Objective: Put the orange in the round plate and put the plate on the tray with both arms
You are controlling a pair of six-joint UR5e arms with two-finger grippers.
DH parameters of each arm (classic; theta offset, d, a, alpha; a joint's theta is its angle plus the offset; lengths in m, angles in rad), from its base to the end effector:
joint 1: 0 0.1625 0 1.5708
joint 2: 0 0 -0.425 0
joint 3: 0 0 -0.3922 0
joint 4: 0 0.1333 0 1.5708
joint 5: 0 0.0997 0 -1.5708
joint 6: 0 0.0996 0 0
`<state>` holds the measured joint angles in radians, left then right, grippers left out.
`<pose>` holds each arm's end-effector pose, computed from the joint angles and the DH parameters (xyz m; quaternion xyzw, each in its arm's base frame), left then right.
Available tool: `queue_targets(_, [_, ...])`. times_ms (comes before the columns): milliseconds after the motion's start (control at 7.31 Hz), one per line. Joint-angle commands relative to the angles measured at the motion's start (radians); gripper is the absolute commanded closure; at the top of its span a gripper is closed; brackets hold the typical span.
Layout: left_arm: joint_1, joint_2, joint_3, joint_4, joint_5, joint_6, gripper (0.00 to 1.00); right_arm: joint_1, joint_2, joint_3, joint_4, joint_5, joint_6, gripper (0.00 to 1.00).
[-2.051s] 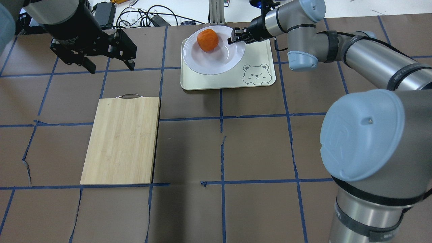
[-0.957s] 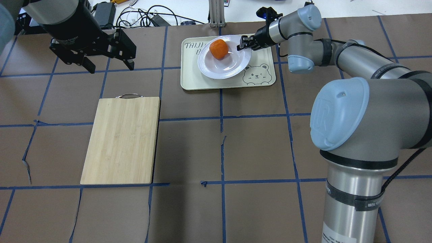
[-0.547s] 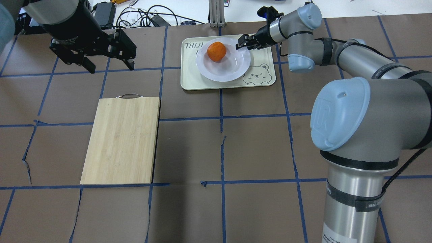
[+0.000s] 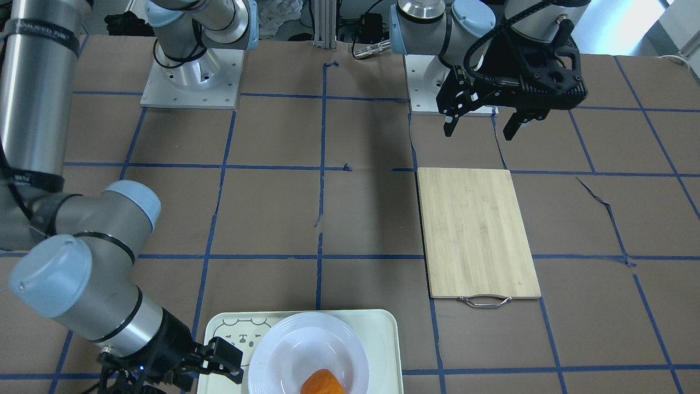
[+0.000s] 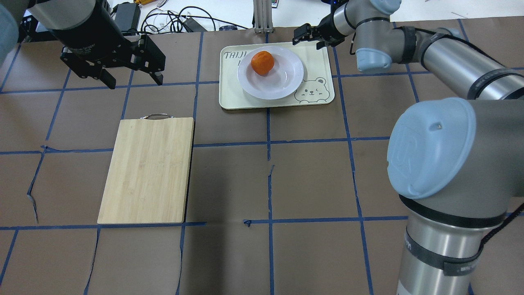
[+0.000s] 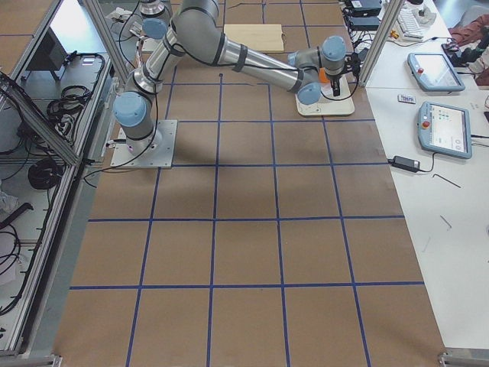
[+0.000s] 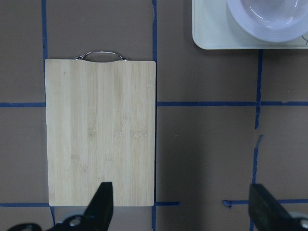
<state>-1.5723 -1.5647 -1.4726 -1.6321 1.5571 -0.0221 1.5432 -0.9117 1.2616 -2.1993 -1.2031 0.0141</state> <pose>-0.1354 -0.4912 0.5331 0.0101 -0.9997 0.0214 0.0071 0.1483 -0.7545 0.3021 -0.0051 0.9739 -0.1377 0.1801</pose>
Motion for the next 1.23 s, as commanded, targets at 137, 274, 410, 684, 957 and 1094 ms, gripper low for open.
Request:
queue_targets(137, [0.000, 0.000, 0.000, 0.000, -0.002, -0.002, 0.00, -0.005, -0.198, 0.010, 0.448, -0.238, 0.001, 0.00])
queue_targets(274, [0.000, 0.000, 0.000, 0.000, -0.002, -0.002, 0.00, -0.008, -0.252, 0.010, 0.572, -0.286, 0.003, 0.00])
queue_targets(410, [-0.002, 0.000, 0.000, 0.000, -0.002, -0.001, 0.00, -0.005, -0.319, 0.010, 0.696, -0.308, 0.001, 0.00])
queue_targets(684, [-0.002, 0.000, -0.002, -0.002, -0.002, -0.001, 0.00, -0.002, -0.384, 0.015, 0.820, -0.320, 0.000, 0.00])
queue_targets(957, [-0.002, 0.000, -0.002, -0.002, -0.002, -0.001, 0.00, -0.003, -0.415, 0.018, 0.826, -0.349, 0.000, 0.00])
queue_targets(1094, [-0.002, 0.000, -0.002, -0.003, -0.002, -0.001, 0.00, -0.003, -0.435, 0.018, 0.848, -0.349, 0.001, 0.00])
